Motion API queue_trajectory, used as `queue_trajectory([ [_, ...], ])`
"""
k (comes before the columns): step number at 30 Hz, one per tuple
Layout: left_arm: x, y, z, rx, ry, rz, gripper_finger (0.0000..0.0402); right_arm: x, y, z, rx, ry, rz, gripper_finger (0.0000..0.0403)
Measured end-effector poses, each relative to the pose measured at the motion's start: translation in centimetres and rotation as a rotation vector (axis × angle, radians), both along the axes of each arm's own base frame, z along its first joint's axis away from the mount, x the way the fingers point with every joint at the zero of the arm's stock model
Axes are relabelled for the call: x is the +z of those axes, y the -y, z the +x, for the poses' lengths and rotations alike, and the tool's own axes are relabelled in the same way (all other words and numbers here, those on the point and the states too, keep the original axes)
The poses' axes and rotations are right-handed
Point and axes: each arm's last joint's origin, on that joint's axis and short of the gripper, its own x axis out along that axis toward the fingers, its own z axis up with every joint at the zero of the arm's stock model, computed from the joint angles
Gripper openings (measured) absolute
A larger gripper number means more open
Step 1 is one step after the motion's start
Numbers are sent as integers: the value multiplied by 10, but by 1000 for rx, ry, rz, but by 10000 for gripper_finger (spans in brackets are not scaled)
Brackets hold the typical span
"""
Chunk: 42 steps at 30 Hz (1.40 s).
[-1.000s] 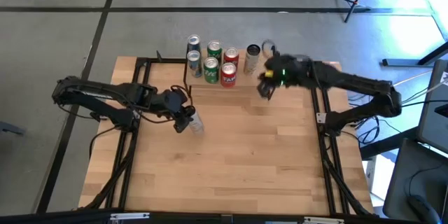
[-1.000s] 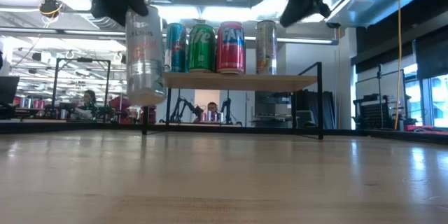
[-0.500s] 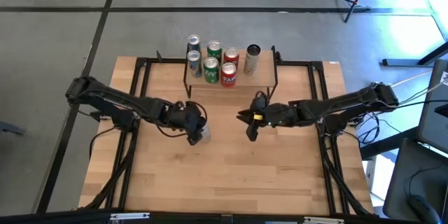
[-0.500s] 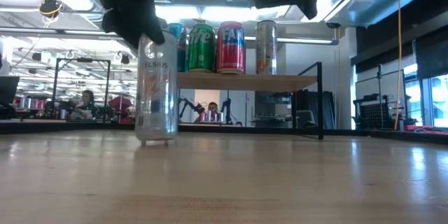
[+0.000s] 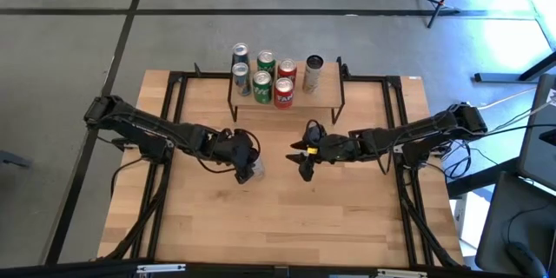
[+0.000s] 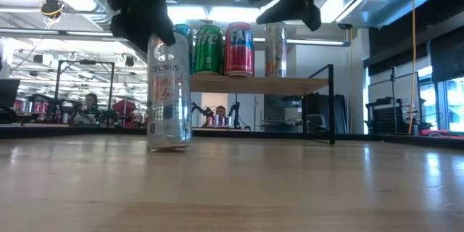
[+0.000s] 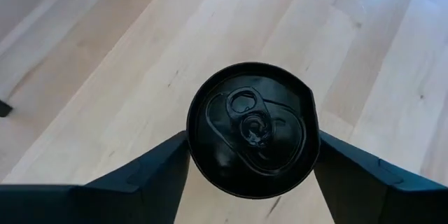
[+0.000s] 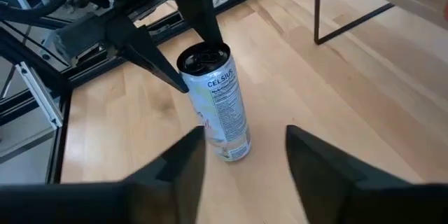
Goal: Place canned beverage on shelf
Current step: Put the white soda can on the shelf aligned with the other white soda can
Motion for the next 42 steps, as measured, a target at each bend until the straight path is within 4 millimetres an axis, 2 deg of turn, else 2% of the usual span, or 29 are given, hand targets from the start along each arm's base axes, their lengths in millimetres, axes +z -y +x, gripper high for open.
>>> queue_trajectory([
  [7, 5, 1, -2, -14, 17, -13, 295, -6, -1, 4, 10, -15, -3, 299],
  [13, 14, 4, 1, -28, 43, -25, 305, -15, -4, 9, 56, -43, 12, 350],
  [20, 25, 7, -11, -78, 37, -35, 306, -35, -18, 19, 107, -85, 11, 354],
  [25, 39, 5, -32, -88, 24, -36, 306, -57, -30, 29, 145, -115, -17, 347],
  [30, 43, 4, -56, -150, -79, -12, 306, -79, -32, 41, 107, -124, -20, 347],
  [32, 38, 7, -62, -184, -133, 11, 306, -85, -33, 48, 122, -85, -72, 347],
  [36, 16, 9, -66, -220, -190, 27, 306, -102, -32, 64, 138, -7, -163, 347],
  [42, -7, 18, -71, -236, -213, -22, 306, -129, -23, 81, 108, 69, -194, 347],
])
